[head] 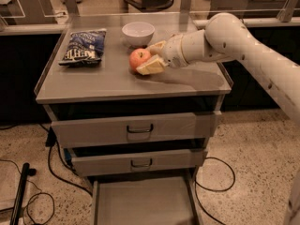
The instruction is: Pick apple from bottom drawer and place on counter
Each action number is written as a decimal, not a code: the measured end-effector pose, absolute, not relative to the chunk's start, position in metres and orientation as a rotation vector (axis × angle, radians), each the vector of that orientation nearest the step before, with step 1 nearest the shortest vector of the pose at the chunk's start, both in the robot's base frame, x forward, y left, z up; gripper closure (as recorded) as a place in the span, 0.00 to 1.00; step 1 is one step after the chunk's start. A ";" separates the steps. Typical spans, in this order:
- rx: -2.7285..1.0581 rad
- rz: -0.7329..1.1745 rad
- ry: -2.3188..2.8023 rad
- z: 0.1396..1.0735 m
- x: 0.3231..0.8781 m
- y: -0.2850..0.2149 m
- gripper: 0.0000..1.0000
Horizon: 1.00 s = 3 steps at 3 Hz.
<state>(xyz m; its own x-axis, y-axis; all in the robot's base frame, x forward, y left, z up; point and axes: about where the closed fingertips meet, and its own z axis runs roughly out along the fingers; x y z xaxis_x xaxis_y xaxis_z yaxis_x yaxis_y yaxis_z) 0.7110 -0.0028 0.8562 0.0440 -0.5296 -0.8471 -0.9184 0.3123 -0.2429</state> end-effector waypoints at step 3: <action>-1.346 0.511 1.654 0.846 0.714 -0.007 0.59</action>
Offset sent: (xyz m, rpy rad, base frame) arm 0.0026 -0.0040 -0.0110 -0.0162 0.0298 -0.0101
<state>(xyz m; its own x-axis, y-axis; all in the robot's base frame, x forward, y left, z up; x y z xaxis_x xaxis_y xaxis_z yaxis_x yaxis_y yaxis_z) 0.7135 -0.0067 0.8458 0.0135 -0.5436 -0.8392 -0.9222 0.3177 -0.2206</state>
